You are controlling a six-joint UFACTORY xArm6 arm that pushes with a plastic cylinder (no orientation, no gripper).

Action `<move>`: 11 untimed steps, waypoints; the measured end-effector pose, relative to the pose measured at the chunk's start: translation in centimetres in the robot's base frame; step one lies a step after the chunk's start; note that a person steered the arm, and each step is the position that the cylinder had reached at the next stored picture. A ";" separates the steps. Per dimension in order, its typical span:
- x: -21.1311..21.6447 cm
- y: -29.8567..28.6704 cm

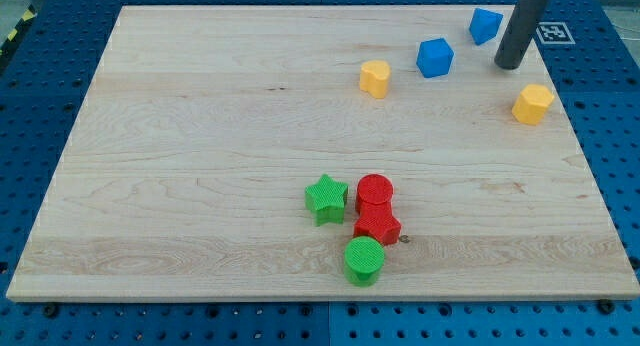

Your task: Push triangle slightly down

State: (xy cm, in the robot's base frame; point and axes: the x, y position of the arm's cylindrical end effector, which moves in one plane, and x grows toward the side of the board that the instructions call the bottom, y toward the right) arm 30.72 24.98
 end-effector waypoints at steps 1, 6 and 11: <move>-3.3 1.3; -11.6 3.8; -6.3 0.2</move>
